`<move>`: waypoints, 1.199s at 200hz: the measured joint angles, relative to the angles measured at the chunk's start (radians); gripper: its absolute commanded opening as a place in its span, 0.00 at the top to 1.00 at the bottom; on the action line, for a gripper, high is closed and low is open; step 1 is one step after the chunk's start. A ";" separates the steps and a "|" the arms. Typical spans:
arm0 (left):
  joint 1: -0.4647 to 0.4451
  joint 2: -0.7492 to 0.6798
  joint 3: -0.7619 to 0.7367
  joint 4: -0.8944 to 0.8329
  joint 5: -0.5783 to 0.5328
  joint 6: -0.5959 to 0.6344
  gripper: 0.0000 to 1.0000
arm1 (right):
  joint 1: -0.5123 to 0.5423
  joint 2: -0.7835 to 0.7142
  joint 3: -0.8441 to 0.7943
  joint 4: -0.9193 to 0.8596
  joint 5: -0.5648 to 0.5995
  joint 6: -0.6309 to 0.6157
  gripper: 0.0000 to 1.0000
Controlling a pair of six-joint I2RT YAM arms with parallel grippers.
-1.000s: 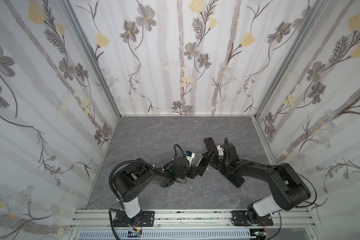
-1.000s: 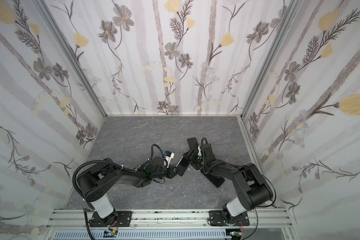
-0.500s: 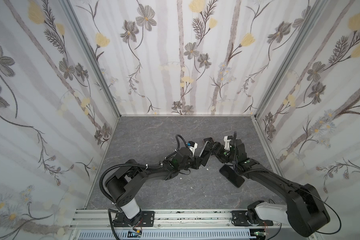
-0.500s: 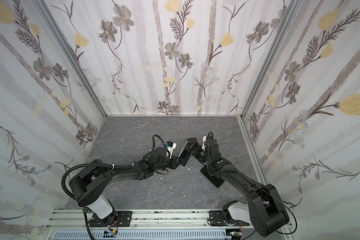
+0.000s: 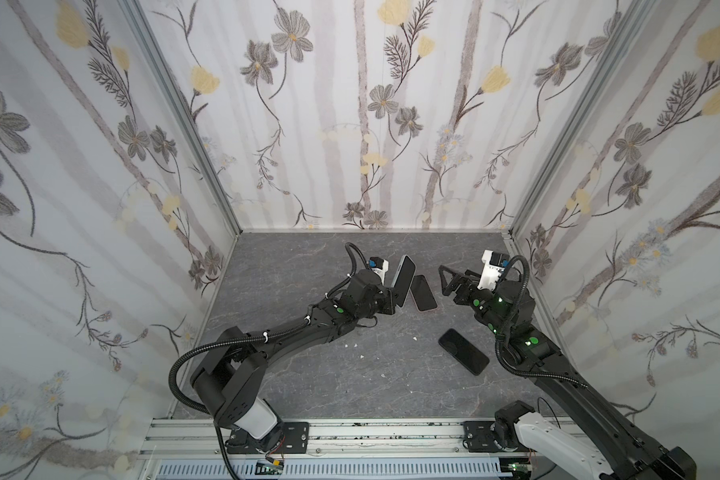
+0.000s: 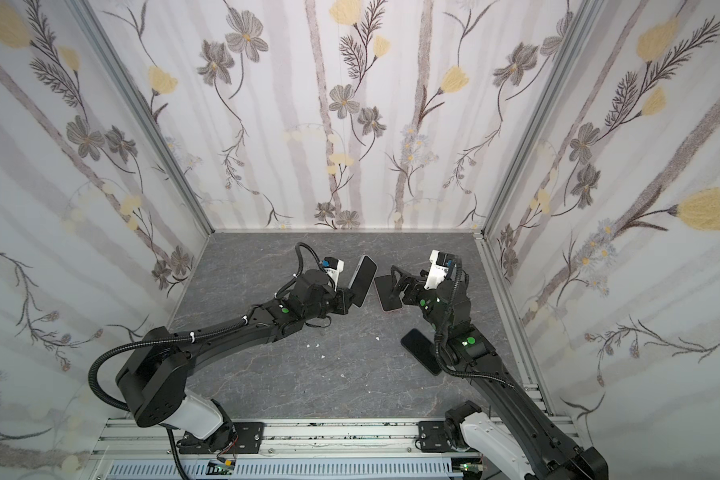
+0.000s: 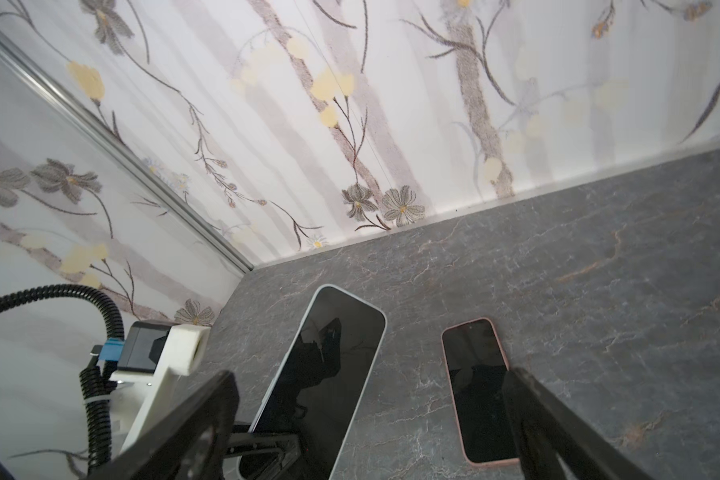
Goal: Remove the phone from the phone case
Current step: 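Lift the mint-cased phone with the left gripper while the right gripper releases and withdraws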
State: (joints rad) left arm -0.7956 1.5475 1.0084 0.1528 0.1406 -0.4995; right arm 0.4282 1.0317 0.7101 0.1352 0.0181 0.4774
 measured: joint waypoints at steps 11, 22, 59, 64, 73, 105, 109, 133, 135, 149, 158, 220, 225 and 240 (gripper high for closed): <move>0.000 -0.021 0.000 -0.007 0.011 0.013 1.00 | 0.000 -0.018 0.006 0.001 -0.024 -0.047 0.01; 0.009 -0.039 0.000 -0.007 0.026 0.023 1.00 | 0.000 -0.027 0.016 -0.005 -0.052 -0.089 0.01; 0.110 -0.115 -0.011 -0.007 0.097 -0.033 1.00 | 0.000 -0.031 0.070 -0.040 -0.177 -0.177 0.00; 0.114 -0.137 -0.019 -0.008 0.108 -0.032 1.00 | 0.000 -0.032 0.071 -0.038 -0.202 -0.185 0.00; 0.118 -0.163 -0.028 -0.008 0.127 -0.029 1.00 | 0.000 -0.033 0.071 -0.040 -0.237 -0.193 0.00; 0.198 -0.262 -0.062 0.002 0.222 0.022 1.00 | 0.000 -0.010 0.075 -0.019 -0.393 -0.199 0.02; 0.206 -0.268 -0.064 0.000 0.230 0.028 1.00 | 0.000 -0.006 0.076 -0.018 -0.408 -0.199 0.02; 0.259 -0.319 -0.074 -0.008 0.322 0.075 1.00 | 0.000 0.039 0.121 -0.010 -0.530 -0.199 0.03; 0.262 -0.322 -0.074 -0.006 0.329 0.079 1.00 | 0.000 0.040 0.122 -0.009 -0.533 -0.199 0.03; 0.285 -0.349 -0.074 0.000 0.399 0.111 1.00 | 0.000 0.061 0.151 0.001 -0.589 -0.199 0.04; 0.297 -0.368 -0.079 0.001 0.436 0.136 1.00 | 0.000 0.079 0.175 0.003 -0.625 -0.201 0.05; 0.322 -0.494 -0.150 0.002 0.565 0.299 1.00 | 0.000 0.091 0.256 -0.063 -0.702 -0.257 0.15; 0.325 -0.499 -0.153 0.002 0.570 0.311 1.00 | 0.000 0.090 0.260 -0.068 -0.705 -0.261 0.15; 0.332 -0.504 -0.159 0.000 0.608 0.343 1.00 | 0.000 0.089 0.275 -0.087 -0.727 -0.271 0.16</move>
State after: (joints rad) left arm -0.4637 1.0431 0.8497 0.1524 0.7490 -0.1566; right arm 0.4278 1.1202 0.9852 0.0483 -0.7086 0.2062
